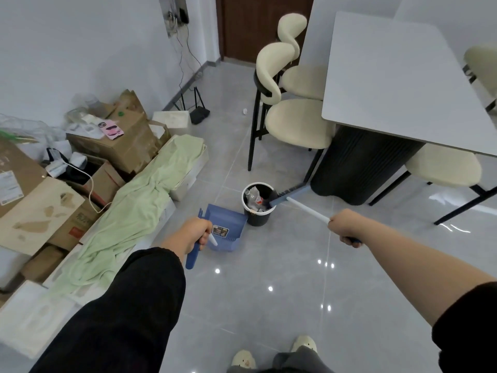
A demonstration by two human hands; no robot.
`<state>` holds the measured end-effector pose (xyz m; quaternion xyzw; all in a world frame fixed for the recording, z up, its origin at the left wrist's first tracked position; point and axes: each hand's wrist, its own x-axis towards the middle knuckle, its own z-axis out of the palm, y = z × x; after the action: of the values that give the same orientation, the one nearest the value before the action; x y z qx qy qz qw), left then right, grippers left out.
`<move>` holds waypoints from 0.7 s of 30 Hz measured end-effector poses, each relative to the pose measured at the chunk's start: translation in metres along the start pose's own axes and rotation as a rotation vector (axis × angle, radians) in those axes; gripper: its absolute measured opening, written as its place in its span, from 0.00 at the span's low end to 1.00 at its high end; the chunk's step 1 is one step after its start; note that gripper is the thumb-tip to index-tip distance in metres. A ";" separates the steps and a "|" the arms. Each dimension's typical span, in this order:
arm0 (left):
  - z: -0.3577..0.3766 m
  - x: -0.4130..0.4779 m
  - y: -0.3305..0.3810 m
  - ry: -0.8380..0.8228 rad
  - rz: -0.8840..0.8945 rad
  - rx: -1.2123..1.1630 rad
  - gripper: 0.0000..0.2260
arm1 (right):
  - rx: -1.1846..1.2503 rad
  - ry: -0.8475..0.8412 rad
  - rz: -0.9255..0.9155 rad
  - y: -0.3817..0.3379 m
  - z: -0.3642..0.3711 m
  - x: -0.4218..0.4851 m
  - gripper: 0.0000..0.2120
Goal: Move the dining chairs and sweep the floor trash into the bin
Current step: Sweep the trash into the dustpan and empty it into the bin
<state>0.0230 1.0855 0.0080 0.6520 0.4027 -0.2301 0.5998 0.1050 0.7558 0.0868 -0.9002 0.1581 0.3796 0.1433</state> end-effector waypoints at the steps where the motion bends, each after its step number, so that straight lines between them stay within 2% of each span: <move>1: 0.004 0.001 0.002 -0.008 0.004 0.012 0.09 | -0.016 0.013 0.000 0.005 -0.004 -0.002 0.17; 11: 0.063 0.004 0.031 -0.112 0.065 0.208 0.10 | -0.050 0.060 0.072 0.065 -0.035 -0.015 0.16; 17: 0.113 0.002 0.047 -0.172 0.129 0.347 0.10 | -0.062 0.111 0.138 0.108 -0.048 -0.023 0.10; 21: 0.147 -0.003 0.055 -0.209 0.141 0.432 0.08 | -0.035 0.088 0.191 0.139 -0.056 -0.027 0.13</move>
<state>0.0923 0.9444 0.0179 0.7643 0.2335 -0.3348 0.4993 0.0682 0.6128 0.1244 -0.8992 0.2425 0.3543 0.0838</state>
